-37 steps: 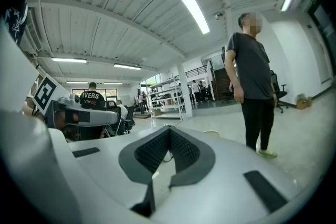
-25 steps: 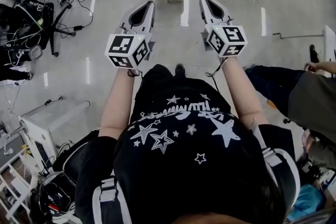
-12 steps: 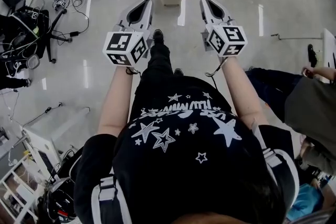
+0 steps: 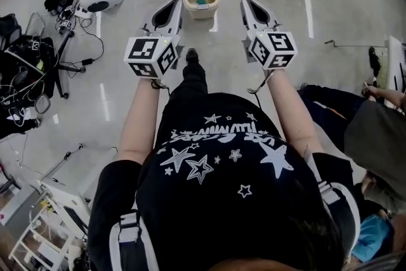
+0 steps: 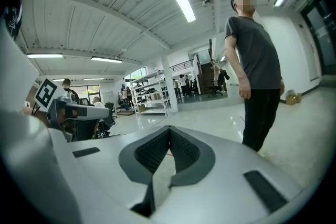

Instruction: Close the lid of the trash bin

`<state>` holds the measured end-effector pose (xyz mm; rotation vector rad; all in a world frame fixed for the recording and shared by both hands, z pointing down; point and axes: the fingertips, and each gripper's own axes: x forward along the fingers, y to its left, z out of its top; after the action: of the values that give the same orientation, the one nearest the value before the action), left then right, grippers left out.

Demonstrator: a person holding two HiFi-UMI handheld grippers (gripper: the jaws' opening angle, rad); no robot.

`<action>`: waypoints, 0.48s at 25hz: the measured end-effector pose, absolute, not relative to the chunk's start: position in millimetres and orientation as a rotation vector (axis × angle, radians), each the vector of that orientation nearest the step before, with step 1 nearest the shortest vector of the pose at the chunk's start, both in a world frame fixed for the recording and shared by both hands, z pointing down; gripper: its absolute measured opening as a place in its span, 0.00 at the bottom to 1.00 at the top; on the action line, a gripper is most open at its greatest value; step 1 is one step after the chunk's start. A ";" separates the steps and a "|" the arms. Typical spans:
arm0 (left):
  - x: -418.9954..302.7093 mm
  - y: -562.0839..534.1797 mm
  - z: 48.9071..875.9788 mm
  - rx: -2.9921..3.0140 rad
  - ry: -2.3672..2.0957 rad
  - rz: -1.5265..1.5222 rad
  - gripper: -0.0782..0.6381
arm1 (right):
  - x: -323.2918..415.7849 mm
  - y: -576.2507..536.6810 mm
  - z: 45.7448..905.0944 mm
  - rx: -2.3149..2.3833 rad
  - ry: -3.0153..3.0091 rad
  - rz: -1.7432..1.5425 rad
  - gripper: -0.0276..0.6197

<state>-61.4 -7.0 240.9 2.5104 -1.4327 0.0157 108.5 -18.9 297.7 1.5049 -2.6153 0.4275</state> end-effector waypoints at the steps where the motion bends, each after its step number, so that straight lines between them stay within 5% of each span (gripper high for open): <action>1: -62.4 -17.7 242.0 2.512 -1.419 0.019 0.12 | 107.5 -28.8 298.0 1.517 -2.607 0.434 0.04; 12: -98.2 -128.0 252.1 2.598 -1.318 0.114 0.12 | 62.6 -153.3 301.7 1.594 -2.521 0.440 0.04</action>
<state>-98.2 -128.0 252.1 2.5975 -1.3184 0.1143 62.6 -153.3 301.7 1.5940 -2.5214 0.4399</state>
